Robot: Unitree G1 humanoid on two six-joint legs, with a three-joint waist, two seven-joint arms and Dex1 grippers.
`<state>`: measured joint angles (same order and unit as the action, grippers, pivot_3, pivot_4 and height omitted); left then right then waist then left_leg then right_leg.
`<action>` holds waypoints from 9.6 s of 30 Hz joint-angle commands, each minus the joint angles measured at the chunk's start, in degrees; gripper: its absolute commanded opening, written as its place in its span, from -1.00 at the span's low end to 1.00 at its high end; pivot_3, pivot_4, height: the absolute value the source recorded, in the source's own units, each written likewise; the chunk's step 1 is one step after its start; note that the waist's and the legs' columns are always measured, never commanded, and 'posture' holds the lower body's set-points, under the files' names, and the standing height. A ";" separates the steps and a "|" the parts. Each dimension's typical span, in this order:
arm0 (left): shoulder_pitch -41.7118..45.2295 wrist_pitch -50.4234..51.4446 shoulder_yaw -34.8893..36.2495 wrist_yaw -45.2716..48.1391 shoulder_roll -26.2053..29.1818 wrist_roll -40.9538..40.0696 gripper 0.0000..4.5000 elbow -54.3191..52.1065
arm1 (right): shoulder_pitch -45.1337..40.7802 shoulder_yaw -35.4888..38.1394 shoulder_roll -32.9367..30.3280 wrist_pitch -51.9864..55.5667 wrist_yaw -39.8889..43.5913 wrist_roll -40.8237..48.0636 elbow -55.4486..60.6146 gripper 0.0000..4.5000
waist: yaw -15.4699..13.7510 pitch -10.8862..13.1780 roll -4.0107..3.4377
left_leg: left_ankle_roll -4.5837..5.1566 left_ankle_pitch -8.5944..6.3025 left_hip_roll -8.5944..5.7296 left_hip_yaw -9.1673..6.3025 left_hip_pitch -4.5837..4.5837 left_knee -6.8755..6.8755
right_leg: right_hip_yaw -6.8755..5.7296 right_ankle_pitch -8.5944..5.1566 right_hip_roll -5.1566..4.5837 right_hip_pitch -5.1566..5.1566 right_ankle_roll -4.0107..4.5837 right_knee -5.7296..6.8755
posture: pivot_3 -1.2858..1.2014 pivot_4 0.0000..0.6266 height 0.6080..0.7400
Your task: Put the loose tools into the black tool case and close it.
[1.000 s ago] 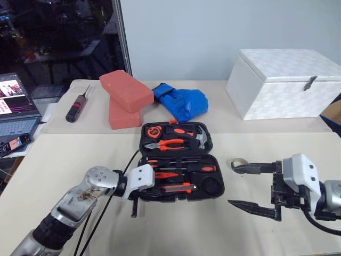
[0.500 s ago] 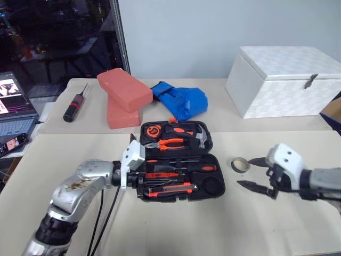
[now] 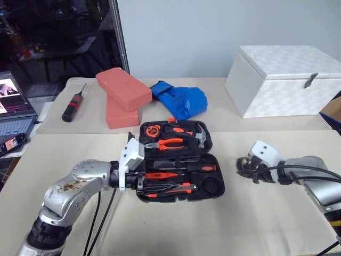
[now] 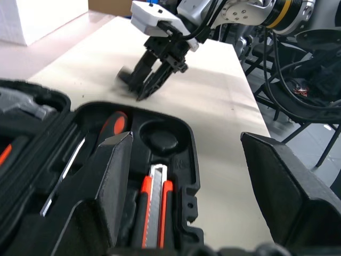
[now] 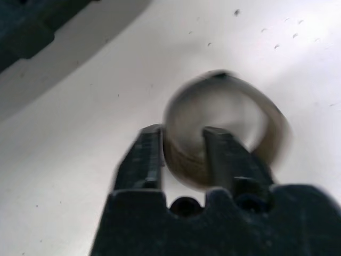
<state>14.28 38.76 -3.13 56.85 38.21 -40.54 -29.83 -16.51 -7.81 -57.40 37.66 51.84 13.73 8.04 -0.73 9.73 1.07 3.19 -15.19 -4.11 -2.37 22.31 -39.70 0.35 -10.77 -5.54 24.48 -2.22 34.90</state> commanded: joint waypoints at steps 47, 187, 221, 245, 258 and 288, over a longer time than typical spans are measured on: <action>-2.96 -2.75 5.58 -7.38 0.14 1.40 0.54 7.22 | -15.79 -4.25 1.66 14.73 14.48 14.02 24.05 0.03 | -0.11 0.08 -0.07 | -0.13 -0.02 -0.01 -0.04 0.54 -0.06 | -0.08 0.16 -0.05 0.66 0.16 0.08 | 0.03 -0.52 1.00; -3.01 -1.23 7.89 3.54 10.47 0.56 1.00 2.00 | 2.64 -0.85 26.72 -5.37 -12.21 -4.54 12.77 -0.48 | 0.70 0.17 0.62 | -0.45 -0.27 0.90 1.37 -0.10 -0.02 | 0.29 0.58 0.64 0.78 0.65 0.19 | 0.03 -0.52 1.00; 1.19 1.90 -3.98 -2.23 7.66 9.87 1.00 4.92 | 9.54 -6.65 37.08 5.51 -24.93 1.75 25.05 -0.98 | 0.75 0.10 0.50 | -0.37 -0.40 0.97 1.36 -1.10 0.03 | 0.29 0.11 0.50 -0.16 0.10 0.12 | 0.03 -0.52 1.00; -0.87 5.32 -6.98 -4.96 8.52 13.97 1.00 6.03 | 5.91 -5.04 43.50 2.38 -26.00 1.88 21.39 -0.98 | 1.83 0.10 0.48 | -0.38 -0.40 1.06 1.35 -1.13 0.05 | 0.35 0.10 0.49 -0.12 0.08 0.13 | 0.03 -0.52 1.00; -4.96 1.42 -8.43 -4.69 8.06 17.89 1.00 7.66 | -2.20 -6.90 45.57 -0.94 -23.84 0.27 12.93 -0.98 | 2.59 0.05 0.41 | -0.38 -0.40 1.06 1.37 -1.21 0.14 | 0.41 0.11 0.38 -0.13 0.10 0.12 | 0.03 -0.52 1.00; -13.56 -3.43 9.91 -7.73 -1.05 3.70 1.00 1.65 | 4.31 2.85 34.20 -3.42 -11.22 9.74 26.63 -0.50 | 1.38 -0.44 0.03 | -0.42 -0.62 0.95 1.33 -1.26 0.99 | 0.37 -0.02 0.19 0.18 0.33 -0.05 | 0.03 -0.52 1.00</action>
<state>1.25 32.85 3.83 49.52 36.16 -33.79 -26.77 -13.59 -8.77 -20.96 33.14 38.34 19.93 29.57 0.65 9.29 1.11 2.77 -15.84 -3.19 -1.05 21.17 -38.76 0.71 -10.69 -5.33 24.83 -1.72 34.89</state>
